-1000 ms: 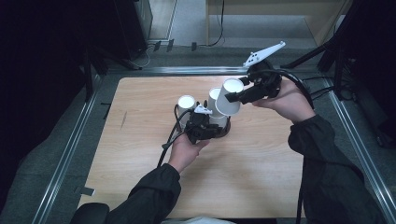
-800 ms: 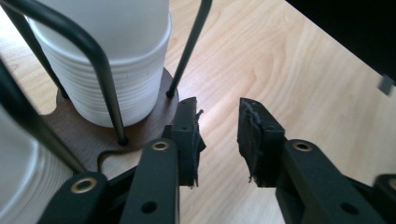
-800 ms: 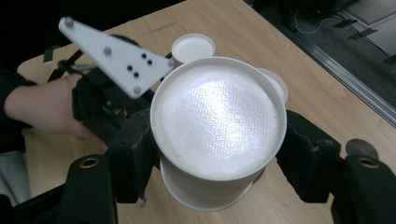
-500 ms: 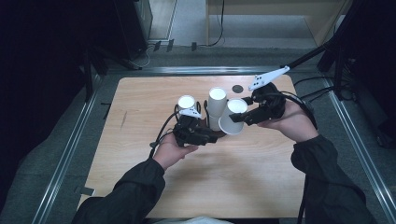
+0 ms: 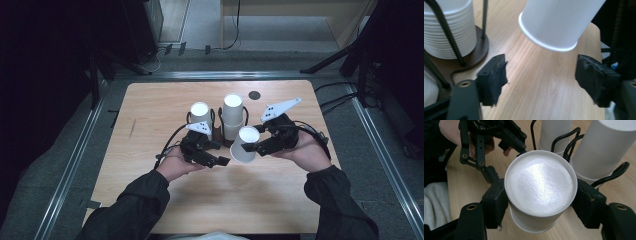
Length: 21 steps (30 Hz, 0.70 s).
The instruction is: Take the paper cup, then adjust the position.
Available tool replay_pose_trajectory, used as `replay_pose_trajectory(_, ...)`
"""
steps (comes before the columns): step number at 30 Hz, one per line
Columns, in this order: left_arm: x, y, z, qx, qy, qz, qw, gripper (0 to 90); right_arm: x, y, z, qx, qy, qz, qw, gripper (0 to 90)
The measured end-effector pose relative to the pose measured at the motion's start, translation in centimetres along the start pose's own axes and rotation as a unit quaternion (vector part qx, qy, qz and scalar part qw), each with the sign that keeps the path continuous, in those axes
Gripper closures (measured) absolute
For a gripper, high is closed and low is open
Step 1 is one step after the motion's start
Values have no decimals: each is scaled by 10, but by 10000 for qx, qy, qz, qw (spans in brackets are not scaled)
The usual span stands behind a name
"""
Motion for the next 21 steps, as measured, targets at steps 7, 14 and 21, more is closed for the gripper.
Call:
replay_pose_trajectory(7, -1, 3, 6, 142, -36, -12, 9999, 211, 20, -6, 12, -14, -51, -182, 9998, 335)
replay_pose_trajectory(14, -5, 2, 15, 138, 7, 123, 9998, 169, 40, -10, 24, 11, -134, -327, 9994, 334)
replay_pose_trajectory(21, -6, 1, 20, 109, 63, 182, 9998, 133, 52, -19, 33, -106, -213, -499, 9985, 335)
Point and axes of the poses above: each handheld gripper's, and its own axes: x roughly forward along the jaws, z roughly out of its underside, y roughly to its right, the point moved 10 cm from there along x, roughly forward along the jaws, and after that the axes turned 15 degrees about -y, right-handed, at the moved point
